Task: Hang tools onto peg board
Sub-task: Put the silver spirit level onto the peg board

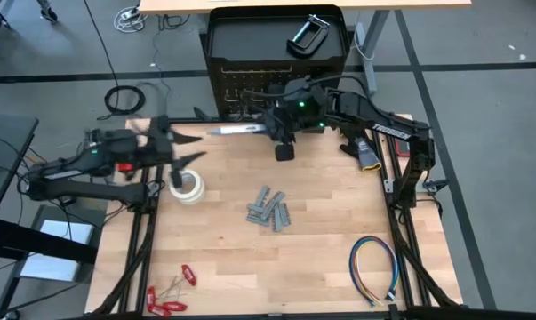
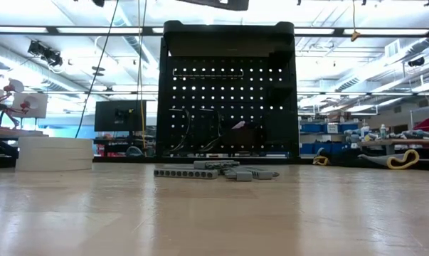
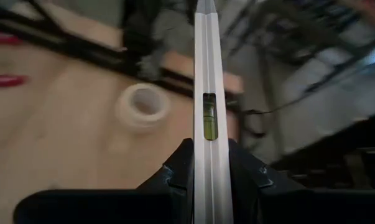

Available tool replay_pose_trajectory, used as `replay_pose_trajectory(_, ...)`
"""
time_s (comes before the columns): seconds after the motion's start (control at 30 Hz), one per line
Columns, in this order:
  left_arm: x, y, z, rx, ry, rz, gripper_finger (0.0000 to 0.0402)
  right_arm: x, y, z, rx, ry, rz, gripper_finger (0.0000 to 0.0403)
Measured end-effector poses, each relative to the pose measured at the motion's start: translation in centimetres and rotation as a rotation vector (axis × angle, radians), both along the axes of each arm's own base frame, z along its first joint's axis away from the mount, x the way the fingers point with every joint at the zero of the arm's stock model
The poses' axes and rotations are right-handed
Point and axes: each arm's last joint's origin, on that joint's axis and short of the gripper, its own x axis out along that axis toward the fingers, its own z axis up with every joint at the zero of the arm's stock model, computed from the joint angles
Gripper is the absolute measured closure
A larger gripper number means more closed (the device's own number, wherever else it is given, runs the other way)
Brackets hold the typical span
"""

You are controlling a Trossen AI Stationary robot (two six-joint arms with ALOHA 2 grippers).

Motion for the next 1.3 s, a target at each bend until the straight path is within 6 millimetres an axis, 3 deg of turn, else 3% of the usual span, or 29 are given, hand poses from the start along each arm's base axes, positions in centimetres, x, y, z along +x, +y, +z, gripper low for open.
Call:
replay_pose_trajectory(0.2, 3.4, 0.3, -0.8, 0.107, 0.072, -0.036, 0.0155, -0.5, 0.0, -0.5, 0.081, 0.063, 0.102, 0.0334)
replay_pose_trajectory(0.4, 5.7, 0.2, -0.7, 0.129, 0.004, -0.116, 0.0142, -0.7, -0.2, -0.7, 0.081, 0.080, 0.108, 0.0334)
replay_pose_trajectory(0.53, 7.1, 0.4, -0.8, 0.106, -0.037, -0.105, 0.0168, -0.7, -0.4, -0.6, 0.080, 0.069, 0.108, 0.0334)
replay_pose_trajectory(0.73, 8.2, 0.6, -0.9, 0.109, -0.068, -0.076, 0.0244, -0.5, -0.8, -1.0, 0.083, 0.072, 0.101, 0.0334)
replay_pose_trajectory(0.93, 7.7, 0.6, -0.9, 0.087, -0.058, -0.062, 0.0311, -0.5, -1.1, -1.2, 0.092, 0.080, 0.094, 0.0334)
replay_pose_trajectory(1.3, 6.0, 0.5, -0.2, 0.090, -0.068, -0.027, 0.0308, -0.6, -1.4, -1.2, 0.091, 0.077, 0.078, 0.0334)
